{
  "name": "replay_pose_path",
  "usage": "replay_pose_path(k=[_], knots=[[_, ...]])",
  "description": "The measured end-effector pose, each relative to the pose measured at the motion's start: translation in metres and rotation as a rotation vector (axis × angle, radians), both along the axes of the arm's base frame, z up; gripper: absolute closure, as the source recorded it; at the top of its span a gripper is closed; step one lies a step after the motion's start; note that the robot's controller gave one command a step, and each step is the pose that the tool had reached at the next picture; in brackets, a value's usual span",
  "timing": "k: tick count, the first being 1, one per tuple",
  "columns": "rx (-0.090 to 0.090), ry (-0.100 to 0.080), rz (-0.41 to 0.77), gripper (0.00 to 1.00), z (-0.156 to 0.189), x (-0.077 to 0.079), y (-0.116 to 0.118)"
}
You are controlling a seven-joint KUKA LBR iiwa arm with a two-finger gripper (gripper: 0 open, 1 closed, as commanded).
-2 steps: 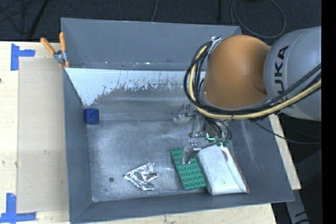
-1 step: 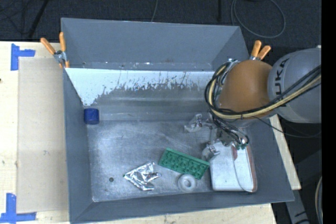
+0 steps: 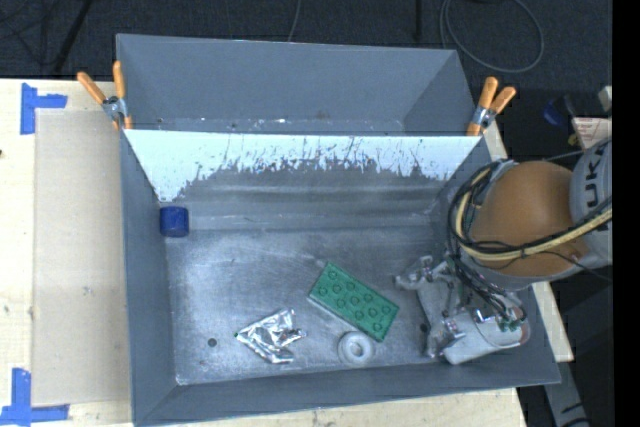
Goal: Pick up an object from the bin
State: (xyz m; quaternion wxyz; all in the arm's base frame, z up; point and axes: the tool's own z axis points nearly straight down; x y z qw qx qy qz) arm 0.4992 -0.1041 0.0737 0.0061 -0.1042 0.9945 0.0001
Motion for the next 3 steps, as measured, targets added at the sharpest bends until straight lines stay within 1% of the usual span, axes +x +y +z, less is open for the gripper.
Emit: replay_pose_path(k=[1, 2, 3], knots=[[0.003, 0.013, 0.091, 0.00, 0.027, -0.024, 0.082], [-0.002, 0.005, -0.287, 0.00, 0.000, -0.001, 0.118], [-0.001, 0.009, -0.288, 0.00, 0.002, 0.001, 0.117]])
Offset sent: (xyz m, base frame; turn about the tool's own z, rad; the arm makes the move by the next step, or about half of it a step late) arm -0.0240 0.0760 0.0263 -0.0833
